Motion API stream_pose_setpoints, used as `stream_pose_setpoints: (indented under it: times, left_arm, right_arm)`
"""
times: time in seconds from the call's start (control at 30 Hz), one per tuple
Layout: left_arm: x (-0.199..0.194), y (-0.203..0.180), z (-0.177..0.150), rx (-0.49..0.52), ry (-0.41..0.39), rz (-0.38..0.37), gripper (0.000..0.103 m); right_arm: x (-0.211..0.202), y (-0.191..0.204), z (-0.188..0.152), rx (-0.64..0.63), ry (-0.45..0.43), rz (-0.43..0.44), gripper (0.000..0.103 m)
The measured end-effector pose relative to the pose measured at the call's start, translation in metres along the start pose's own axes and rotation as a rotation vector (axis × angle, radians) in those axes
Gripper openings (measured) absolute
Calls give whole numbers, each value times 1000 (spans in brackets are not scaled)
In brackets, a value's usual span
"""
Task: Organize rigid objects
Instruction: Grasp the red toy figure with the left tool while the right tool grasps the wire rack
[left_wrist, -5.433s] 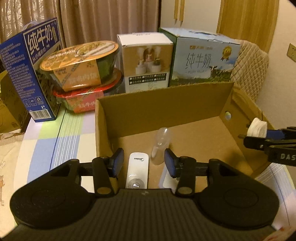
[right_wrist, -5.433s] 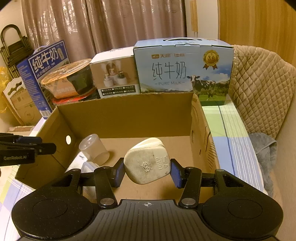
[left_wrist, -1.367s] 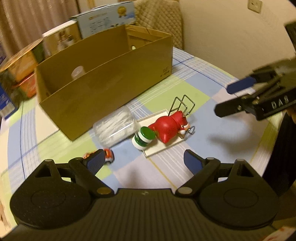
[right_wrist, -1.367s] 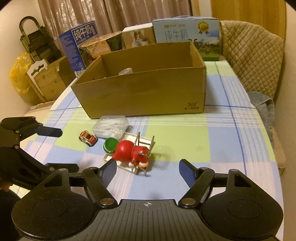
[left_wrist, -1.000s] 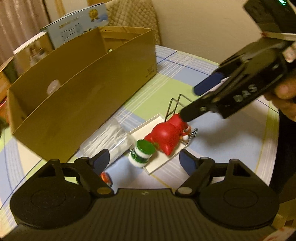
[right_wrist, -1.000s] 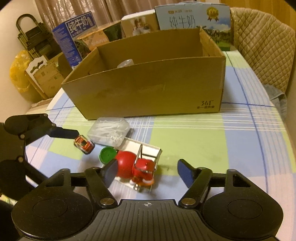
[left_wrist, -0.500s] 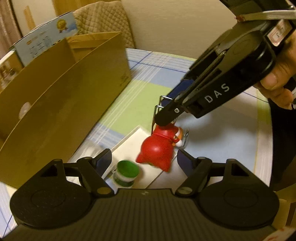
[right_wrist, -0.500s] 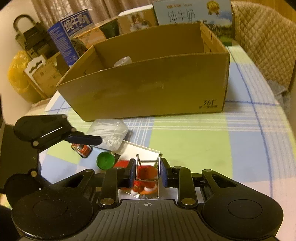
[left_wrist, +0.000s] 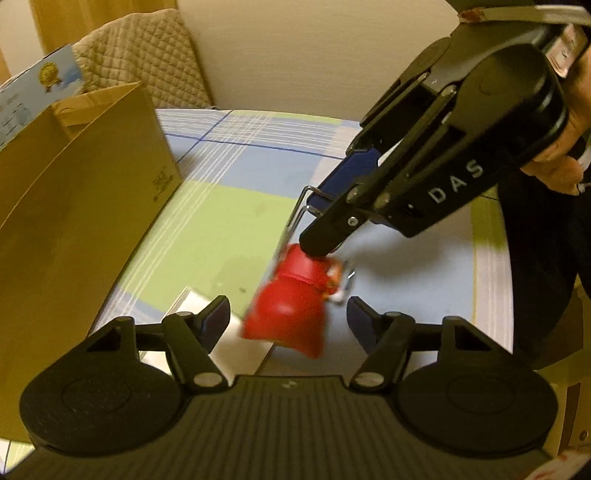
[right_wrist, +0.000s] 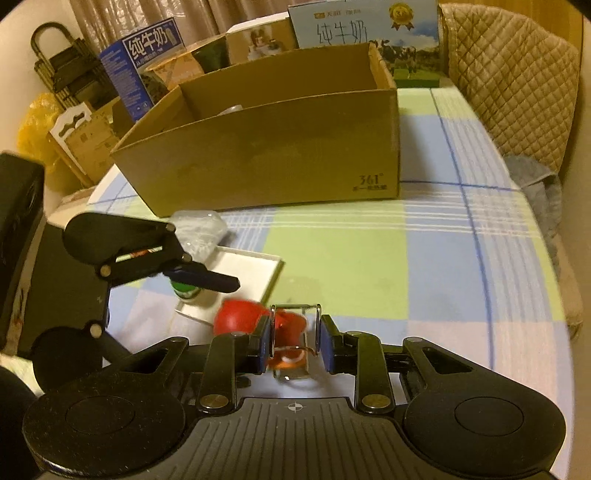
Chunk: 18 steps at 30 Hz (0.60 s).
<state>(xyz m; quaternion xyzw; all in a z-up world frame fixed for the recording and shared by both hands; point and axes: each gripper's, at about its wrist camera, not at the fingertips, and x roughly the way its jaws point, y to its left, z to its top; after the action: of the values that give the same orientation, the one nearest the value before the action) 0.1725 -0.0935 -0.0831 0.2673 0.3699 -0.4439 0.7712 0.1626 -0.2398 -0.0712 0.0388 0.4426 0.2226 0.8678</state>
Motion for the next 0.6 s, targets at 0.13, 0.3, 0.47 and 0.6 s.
stream_pose_setpoints:
  times: [0.13,0.3,0.47,0.6]
  left_arm:
    - [7,0,5,24,18,-28,51]
    - [14,-5,9,39,33,-61,46]
    - [22,-6,9,48,46,-79,42]
    - [18,-12,11,44,43,-96,41]
  right_arm:
    - [-2,-3,-2,-13,-8,-14,24]
    - [-3,-5,-5,-16,-5,-2,24]
    - [-3,-2,-8,-42,-6,-2,24]
    - [-2,0,-9,-51,-4,-5,24]
